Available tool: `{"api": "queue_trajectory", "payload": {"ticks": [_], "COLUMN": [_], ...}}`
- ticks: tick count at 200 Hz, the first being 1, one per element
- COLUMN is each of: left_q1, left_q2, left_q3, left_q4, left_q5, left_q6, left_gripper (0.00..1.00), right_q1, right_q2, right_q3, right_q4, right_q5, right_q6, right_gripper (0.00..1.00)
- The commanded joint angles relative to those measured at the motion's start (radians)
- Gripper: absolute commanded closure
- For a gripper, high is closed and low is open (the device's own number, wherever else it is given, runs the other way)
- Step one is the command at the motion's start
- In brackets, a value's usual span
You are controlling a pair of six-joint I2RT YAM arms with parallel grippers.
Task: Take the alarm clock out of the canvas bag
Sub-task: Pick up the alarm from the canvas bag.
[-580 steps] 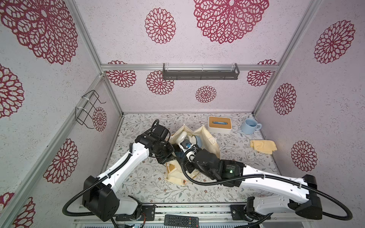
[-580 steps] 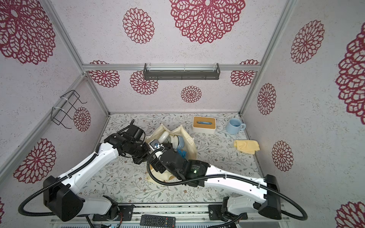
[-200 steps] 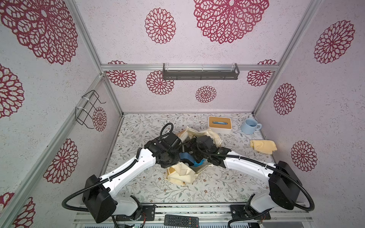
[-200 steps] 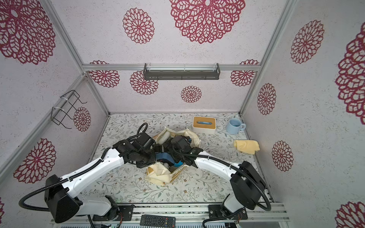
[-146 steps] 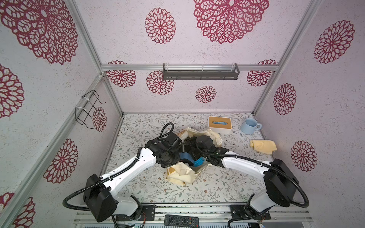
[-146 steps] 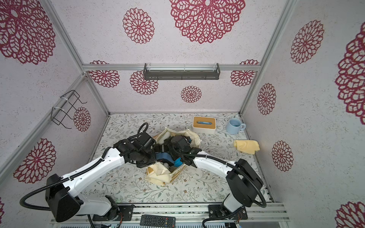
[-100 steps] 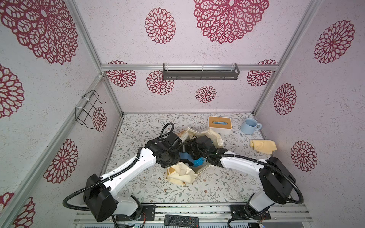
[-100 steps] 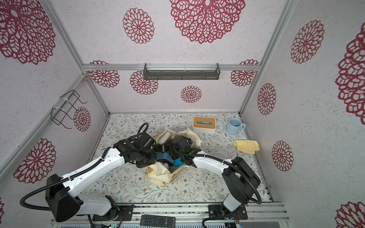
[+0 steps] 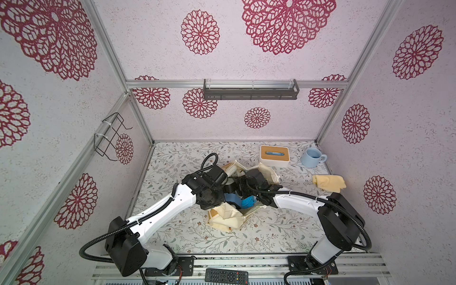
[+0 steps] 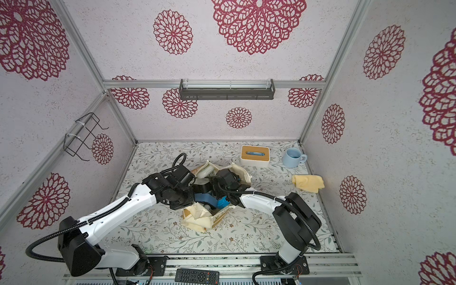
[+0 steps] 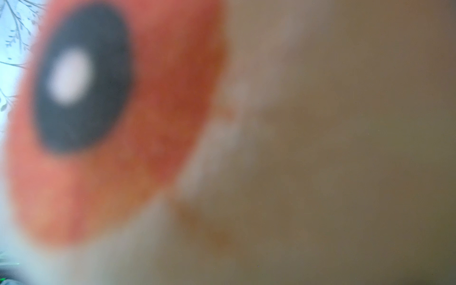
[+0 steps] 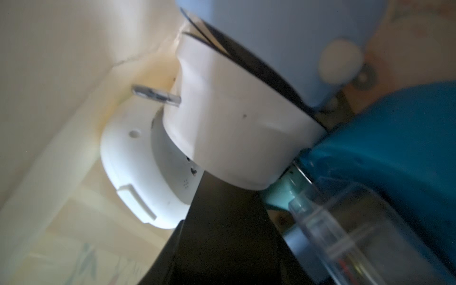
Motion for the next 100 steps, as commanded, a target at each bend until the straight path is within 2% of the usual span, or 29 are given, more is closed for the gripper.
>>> {"api": "queue_trajectory", "payload": {"ticks": [1, 61, 100], "left_q1": [-0.021, 0.001, 0.06], "left_q2": [0.027, 0.003, -0.015], "left_q3": [0.002, 0.099, 0.151], "left_q4": [-0.119, -0.254, -0.289], "left_q5": [-0.025, -0.179, -0.214], "left_q6": [0.045, 0.125, 0.176], "left_gripper": [1.0, 1.0, 1.0], "right_q1": [0.011, 0.013, 0.011], "right_q2": [-0.047, -0.229, -0.329], "right_q3": [0.034, 0.139, 0.168], "right_q4": [-0.079, -0.274, -0.4], "right_q5": [-0.014, 0.013, 0.011], "right_q6": [-0.095, -0.289, -0.431], "right_gripper": [0.65, 0.68, 0.68]}}
